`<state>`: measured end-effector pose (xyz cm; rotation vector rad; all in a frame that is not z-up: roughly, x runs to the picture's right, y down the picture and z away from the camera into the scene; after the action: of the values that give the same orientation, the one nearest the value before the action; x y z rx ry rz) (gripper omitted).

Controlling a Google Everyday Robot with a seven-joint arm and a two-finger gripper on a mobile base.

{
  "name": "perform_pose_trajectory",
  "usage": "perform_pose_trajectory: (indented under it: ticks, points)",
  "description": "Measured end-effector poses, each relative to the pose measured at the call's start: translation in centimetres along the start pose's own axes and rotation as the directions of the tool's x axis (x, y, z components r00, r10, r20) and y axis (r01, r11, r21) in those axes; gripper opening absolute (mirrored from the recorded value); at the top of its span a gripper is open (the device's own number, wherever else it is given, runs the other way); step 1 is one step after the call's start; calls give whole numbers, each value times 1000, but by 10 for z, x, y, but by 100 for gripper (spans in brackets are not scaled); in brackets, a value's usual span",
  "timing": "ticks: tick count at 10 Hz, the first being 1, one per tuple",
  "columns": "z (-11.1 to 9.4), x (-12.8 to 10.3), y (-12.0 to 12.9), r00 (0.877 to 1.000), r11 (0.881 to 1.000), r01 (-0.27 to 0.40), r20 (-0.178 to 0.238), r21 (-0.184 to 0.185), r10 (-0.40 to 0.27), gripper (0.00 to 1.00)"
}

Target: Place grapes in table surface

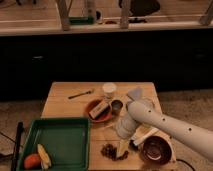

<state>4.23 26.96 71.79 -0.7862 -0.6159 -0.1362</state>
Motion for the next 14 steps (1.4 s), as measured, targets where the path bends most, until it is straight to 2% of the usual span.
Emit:
perform_pose_trajectory:
  ticks: [6, 14]
  points:
    - [0, 2, 2, 1000, 1000, 10, 8, -3, -10, 80]
    - [-5, 2, 3, 998, 998, 56, 24, 12, -56, 80]
